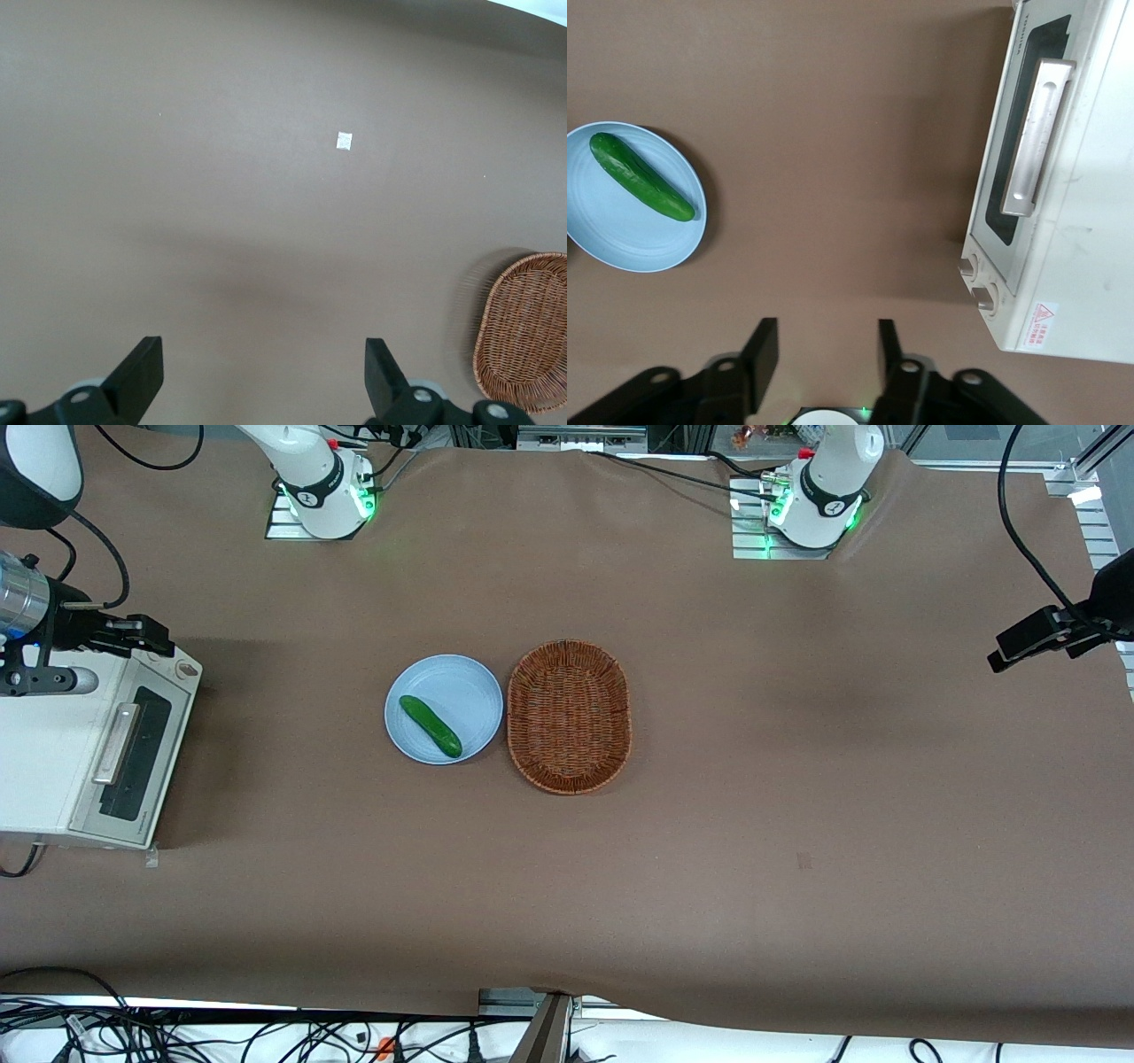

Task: Open oven door with right arm only
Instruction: 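Move the right gripper down to the silver handle of the oven door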

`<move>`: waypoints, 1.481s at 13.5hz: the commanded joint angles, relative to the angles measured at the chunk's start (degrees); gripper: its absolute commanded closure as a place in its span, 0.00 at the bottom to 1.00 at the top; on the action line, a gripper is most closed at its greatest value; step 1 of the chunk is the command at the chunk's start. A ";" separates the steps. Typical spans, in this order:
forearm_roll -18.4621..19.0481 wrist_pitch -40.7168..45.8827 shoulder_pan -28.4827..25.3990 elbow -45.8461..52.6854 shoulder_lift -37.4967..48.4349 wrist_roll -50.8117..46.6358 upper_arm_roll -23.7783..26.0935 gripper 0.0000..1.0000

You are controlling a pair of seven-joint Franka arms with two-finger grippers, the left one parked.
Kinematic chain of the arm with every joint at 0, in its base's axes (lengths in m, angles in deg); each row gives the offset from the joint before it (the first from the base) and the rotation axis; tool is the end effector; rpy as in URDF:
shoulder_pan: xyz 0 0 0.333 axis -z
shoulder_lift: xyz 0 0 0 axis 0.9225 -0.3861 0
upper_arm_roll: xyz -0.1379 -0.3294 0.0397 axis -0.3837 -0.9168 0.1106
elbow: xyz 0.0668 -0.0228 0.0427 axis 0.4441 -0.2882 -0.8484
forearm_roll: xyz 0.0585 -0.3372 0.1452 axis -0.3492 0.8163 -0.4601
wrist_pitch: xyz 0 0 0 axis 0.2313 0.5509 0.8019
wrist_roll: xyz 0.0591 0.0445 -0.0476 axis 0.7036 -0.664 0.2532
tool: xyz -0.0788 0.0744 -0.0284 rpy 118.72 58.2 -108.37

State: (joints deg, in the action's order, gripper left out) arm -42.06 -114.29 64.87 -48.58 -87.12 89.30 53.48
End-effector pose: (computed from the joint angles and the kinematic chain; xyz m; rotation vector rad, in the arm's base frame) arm 0.5391 -0.0250 0.5757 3.1242 0.0571 -0.3106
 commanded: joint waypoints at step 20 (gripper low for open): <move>48.09 -14.79 -7.95 -3.85 -20.08 -29.65 -2.87 1.00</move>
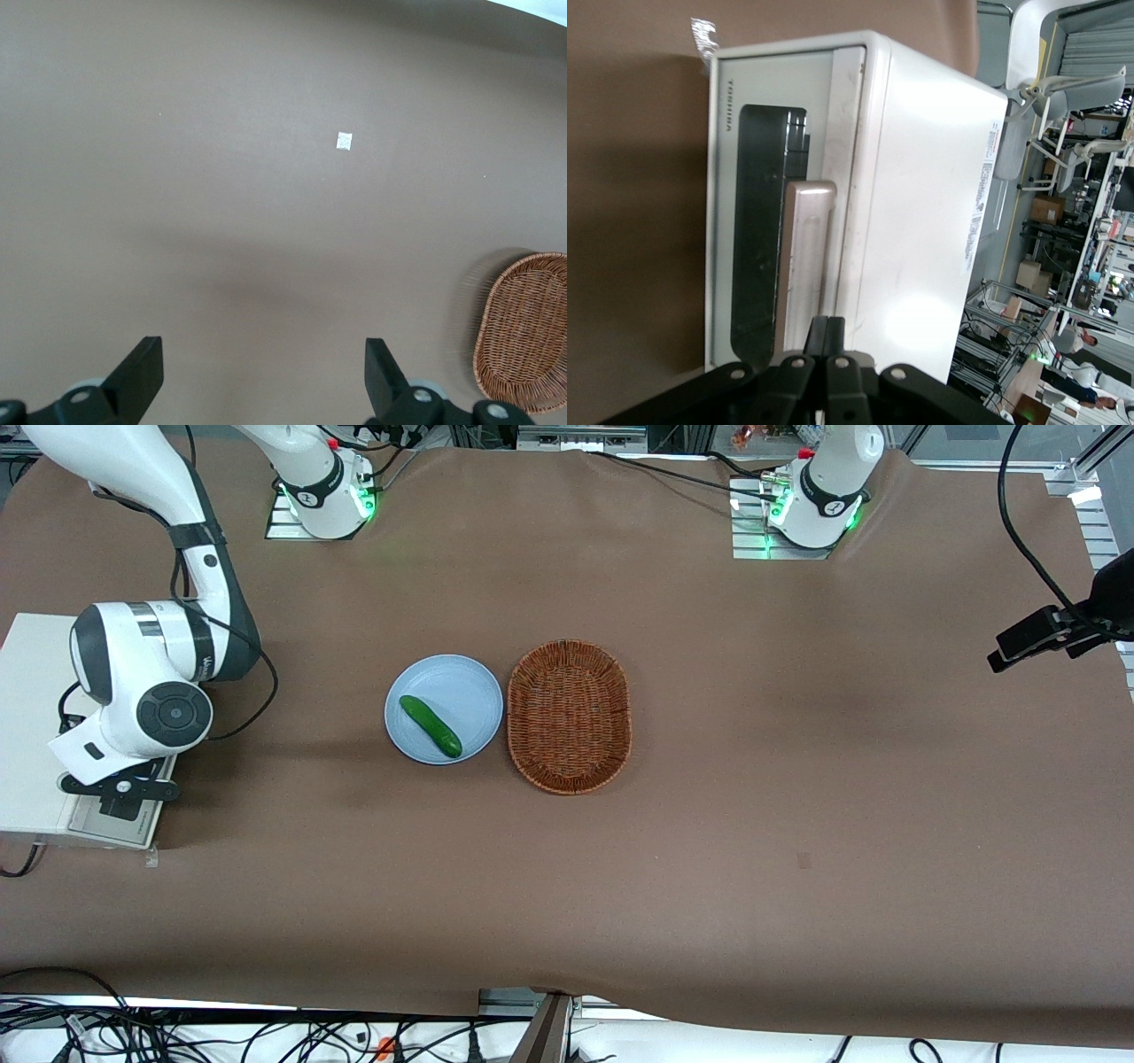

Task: Open oven door with right arm only
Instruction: 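Move the right gripper down to the silver handle of the oven door, then hook the oven door handle and pull the door open with the right gripper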

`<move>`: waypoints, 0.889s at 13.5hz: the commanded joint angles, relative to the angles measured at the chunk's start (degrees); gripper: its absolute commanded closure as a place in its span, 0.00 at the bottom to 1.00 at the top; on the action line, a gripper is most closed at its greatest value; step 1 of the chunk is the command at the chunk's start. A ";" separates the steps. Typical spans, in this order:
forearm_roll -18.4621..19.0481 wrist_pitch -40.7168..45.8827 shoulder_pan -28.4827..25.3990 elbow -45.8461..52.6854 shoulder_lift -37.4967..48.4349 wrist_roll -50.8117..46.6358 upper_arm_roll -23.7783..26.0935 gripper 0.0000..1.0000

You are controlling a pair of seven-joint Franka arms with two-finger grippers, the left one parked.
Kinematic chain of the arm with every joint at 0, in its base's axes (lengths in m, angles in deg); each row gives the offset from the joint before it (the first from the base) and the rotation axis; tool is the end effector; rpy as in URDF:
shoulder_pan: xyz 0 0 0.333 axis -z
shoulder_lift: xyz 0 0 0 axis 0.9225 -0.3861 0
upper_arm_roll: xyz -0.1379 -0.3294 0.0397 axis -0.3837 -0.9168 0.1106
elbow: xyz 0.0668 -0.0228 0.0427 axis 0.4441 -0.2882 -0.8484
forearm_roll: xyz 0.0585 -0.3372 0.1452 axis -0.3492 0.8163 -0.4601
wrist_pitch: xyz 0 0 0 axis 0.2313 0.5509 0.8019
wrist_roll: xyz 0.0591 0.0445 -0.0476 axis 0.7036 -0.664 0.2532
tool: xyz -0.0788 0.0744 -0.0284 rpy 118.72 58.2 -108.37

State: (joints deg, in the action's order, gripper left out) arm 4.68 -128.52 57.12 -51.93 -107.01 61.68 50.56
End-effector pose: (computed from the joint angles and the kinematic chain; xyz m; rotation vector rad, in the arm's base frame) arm 0.6272 -0.0317 0.3923 2.2679 -0.0090 -0.1838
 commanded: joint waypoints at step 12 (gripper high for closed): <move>1.35 -5.40 1.03 -2.96 -2.48 -4.85 -1.71 1.00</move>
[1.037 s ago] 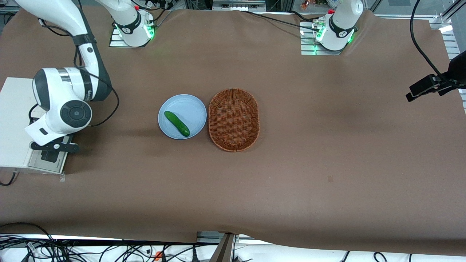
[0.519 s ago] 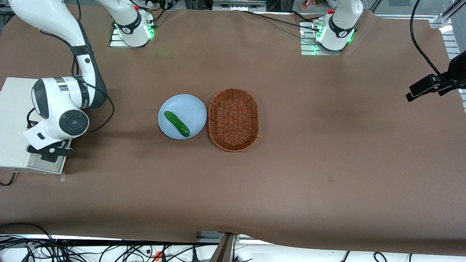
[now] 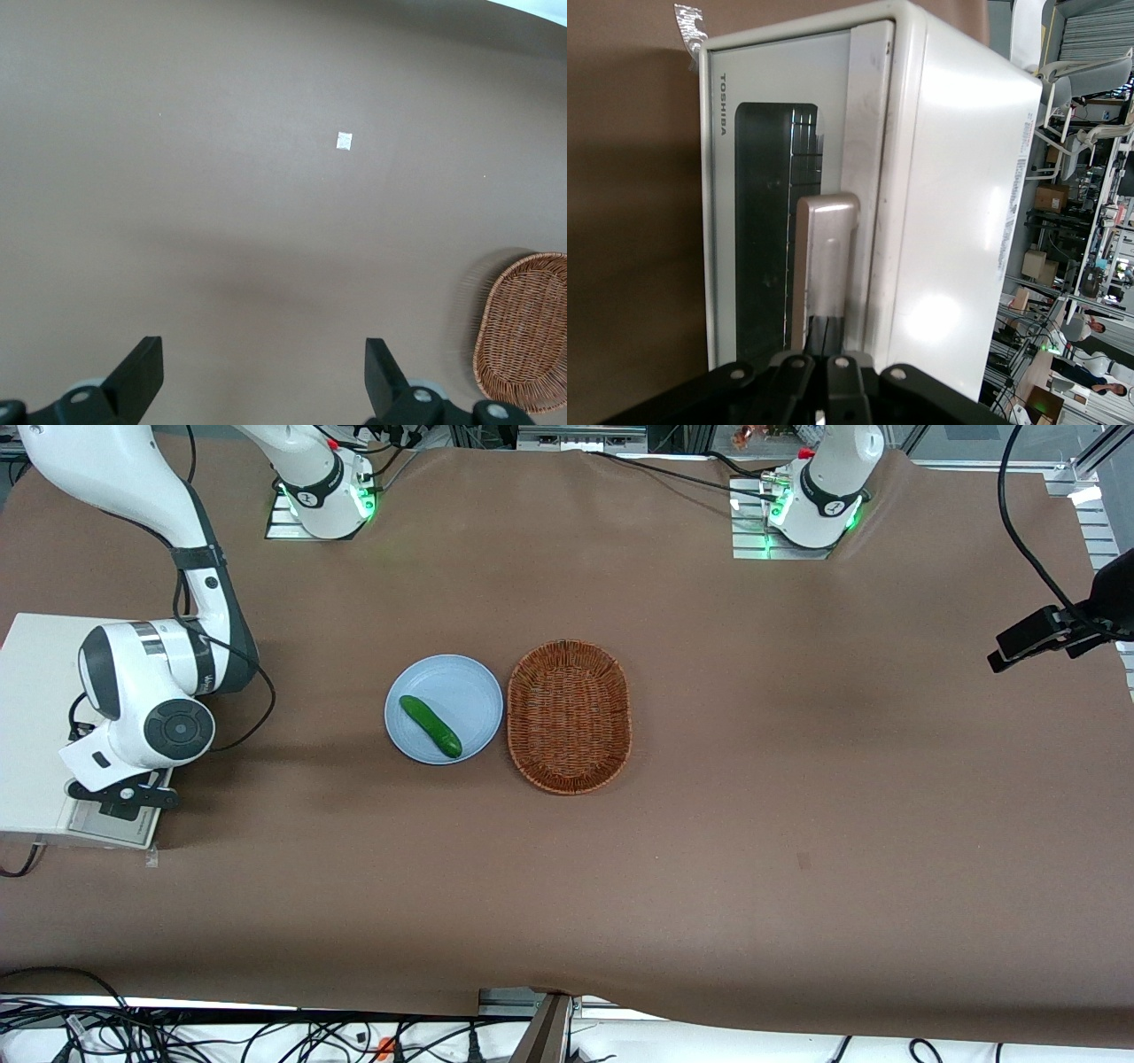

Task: Open oven door with right arm only
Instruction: 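Hook the oven door handle and pull the door open with the right gripper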

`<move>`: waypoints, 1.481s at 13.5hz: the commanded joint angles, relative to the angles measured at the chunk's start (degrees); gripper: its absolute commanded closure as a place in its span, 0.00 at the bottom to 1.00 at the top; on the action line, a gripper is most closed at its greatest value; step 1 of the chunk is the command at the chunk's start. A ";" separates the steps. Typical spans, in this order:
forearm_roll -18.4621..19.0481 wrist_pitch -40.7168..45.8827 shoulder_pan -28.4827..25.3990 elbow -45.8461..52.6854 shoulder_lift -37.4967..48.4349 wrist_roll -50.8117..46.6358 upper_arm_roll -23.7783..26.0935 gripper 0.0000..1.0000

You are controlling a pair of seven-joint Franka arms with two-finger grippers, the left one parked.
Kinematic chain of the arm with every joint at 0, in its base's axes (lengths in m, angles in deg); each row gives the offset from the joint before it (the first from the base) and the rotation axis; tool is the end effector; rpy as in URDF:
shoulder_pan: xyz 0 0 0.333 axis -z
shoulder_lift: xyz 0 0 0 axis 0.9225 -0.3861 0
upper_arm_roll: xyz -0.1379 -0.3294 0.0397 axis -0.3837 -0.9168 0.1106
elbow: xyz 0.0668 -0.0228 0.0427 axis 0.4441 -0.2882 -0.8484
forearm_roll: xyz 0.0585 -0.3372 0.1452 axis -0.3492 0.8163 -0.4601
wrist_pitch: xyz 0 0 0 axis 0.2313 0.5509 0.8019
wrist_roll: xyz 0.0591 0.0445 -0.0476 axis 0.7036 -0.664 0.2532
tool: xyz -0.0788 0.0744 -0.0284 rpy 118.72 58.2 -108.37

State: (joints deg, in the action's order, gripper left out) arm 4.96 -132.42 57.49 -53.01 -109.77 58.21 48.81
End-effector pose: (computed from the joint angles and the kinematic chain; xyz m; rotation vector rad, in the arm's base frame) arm 0.6307 -0.0472 0.3579 2.2672 -0.0531 -0.1707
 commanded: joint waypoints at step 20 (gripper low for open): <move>-12.82 -10.45 -1.01 -3.38 -3.49 -9.01 1.53 1.00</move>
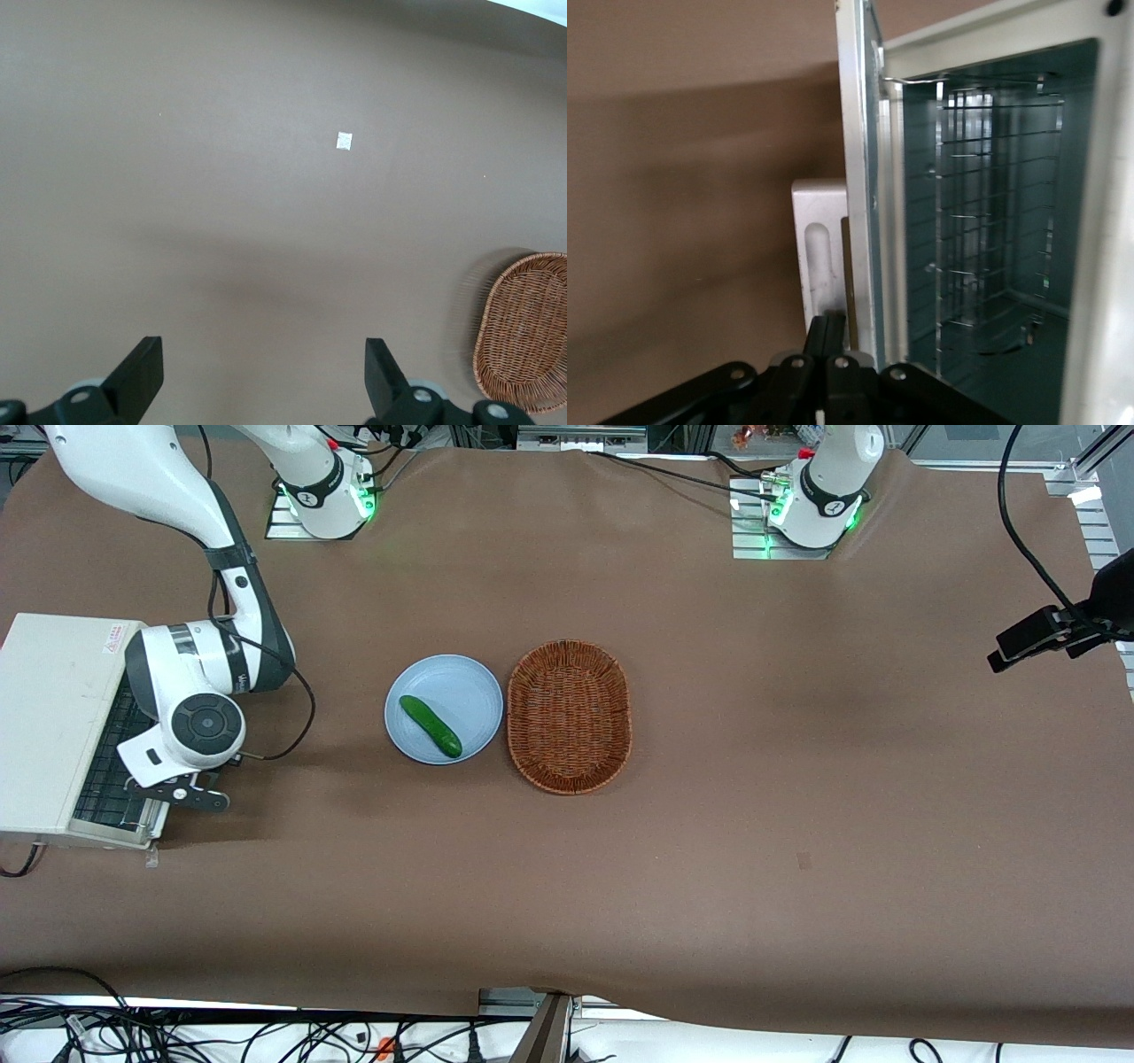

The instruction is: Open oven door with right arm only

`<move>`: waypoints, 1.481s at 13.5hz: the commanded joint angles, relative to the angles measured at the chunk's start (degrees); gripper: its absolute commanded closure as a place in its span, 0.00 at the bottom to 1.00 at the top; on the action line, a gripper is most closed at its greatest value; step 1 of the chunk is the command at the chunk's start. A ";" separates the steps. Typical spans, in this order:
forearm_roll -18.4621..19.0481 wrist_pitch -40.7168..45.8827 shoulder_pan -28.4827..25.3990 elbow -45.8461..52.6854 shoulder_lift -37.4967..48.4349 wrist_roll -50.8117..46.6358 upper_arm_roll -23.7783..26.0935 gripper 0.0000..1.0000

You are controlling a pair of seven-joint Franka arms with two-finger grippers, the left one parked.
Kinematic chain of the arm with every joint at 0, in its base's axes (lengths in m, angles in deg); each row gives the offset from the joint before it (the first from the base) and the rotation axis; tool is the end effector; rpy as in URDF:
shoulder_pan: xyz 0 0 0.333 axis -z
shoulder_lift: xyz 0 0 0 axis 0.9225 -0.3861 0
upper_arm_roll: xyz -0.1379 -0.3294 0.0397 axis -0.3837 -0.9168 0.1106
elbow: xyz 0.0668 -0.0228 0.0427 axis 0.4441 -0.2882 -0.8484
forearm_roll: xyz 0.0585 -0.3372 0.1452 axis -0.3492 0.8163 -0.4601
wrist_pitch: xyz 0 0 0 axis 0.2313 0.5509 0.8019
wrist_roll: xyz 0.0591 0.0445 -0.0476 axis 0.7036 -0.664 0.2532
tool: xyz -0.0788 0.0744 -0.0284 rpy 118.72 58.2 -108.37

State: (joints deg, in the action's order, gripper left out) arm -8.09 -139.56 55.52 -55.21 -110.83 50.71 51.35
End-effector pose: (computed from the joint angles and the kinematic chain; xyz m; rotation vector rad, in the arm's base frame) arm 0.6273 0.0201 0.3219 2.5040 -0.2137 -0.1013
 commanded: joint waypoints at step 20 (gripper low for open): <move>-24.87 -2.11 1.48 0.93 5.01 13.46 6.21 0.15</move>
State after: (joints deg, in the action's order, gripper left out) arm -28.21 -145.23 55.93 -53.01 -111.12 56.93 57.64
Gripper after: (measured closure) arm 0.722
